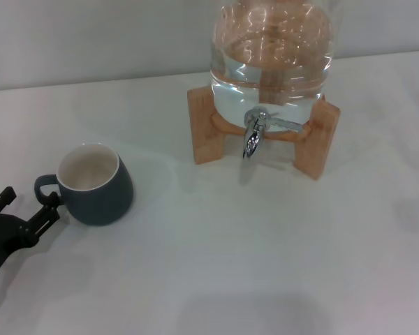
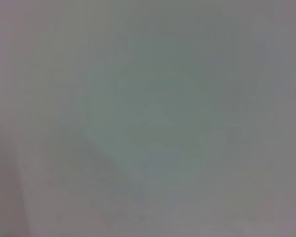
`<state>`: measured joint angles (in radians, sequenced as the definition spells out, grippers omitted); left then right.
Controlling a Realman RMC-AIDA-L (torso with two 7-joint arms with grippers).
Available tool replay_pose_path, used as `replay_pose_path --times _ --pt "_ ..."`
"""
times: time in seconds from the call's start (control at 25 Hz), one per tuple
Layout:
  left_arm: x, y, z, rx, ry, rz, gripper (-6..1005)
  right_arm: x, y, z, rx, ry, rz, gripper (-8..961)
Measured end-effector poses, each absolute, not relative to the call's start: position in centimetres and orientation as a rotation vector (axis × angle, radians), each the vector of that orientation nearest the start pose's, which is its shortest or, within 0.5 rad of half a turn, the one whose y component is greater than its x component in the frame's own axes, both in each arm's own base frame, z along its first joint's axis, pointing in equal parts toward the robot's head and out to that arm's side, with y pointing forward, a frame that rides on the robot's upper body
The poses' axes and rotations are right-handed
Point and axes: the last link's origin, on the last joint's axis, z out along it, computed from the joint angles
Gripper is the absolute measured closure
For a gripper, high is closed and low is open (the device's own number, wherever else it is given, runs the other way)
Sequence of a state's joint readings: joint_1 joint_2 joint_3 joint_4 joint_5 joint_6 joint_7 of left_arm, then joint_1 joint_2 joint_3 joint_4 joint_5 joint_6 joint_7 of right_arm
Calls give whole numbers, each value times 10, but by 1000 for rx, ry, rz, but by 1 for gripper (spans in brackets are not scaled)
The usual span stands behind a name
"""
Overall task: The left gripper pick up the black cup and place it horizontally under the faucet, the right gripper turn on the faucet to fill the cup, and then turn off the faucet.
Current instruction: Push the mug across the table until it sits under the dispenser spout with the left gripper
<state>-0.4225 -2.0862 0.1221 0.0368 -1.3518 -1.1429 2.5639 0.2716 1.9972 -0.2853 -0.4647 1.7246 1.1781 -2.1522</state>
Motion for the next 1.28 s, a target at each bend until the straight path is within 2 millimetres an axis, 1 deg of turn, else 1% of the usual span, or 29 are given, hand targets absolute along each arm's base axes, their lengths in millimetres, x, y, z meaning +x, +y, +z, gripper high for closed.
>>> replay_pose_path --times 0.56,0.92,1.28 --pt "-353 296 -46 -1956 -780 -667 123 417 288 126 -1530 762 702 100" --pt "-354 300 -41 -1926 -777 -673 123 417 289 127 -1528 762 703 100" --pt "-352 305 -40 -1926 -772 -670 123 417 289 127 -1528 761 704 100"
